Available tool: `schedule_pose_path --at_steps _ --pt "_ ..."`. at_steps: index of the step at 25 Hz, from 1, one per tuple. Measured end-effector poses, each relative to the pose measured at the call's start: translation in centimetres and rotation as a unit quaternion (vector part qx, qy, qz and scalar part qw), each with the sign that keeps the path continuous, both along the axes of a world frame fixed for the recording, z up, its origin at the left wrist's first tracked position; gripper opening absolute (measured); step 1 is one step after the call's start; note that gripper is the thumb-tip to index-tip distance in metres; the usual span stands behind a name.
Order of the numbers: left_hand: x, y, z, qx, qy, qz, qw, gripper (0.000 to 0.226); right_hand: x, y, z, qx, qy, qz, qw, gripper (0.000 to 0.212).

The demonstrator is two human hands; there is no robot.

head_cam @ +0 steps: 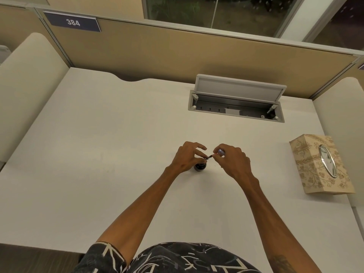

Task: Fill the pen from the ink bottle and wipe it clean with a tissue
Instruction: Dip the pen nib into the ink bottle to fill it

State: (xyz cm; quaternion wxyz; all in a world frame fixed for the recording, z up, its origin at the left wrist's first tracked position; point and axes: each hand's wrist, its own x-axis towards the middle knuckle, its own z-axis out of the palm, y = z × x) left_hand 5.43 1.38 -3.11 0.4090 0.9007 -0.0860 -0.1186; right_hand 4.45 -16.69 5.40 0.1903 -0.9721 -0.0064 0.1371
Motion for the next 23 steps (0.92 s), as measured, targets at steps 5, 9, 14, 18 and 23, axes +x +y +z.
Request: schedule_pose_path --at_steps 5,9,14,18,23 --pt "-0.05 -0.07 -0.18 -0.006 -0.003 -0.001 1.0 0.016 -0.08 0.26 -0.09 0.007 -0.004 -0.032 0.999 0.029" --pt "-0.04 0.08 -0.16 -0.018 -0.013 0.003 1.0 0.014 -0.08 0.28 0.03 0.014 -0.004 -0.034 0.999 0.04" --pt "-0.03 0.01 -0.19 -0.017 -0.002 0.004 1.0 0.019 -0.06 0.11 0.2 0.0 -0.004 -0.016 1.0 0.015" --pt "-0.05 0.14 -0.11 -0.031 0.002 0.017 0.999 0.02 0.05 0.22 0.23 0.011 0.005 -0.034 0.999 0.029" --pt "0.04 0.11 -0.11 -0.012 -0.01 -0.002 1.0 0.015 0.02 0.15 0.11 -0.001 0.0 -0.003 1.0 0.018"
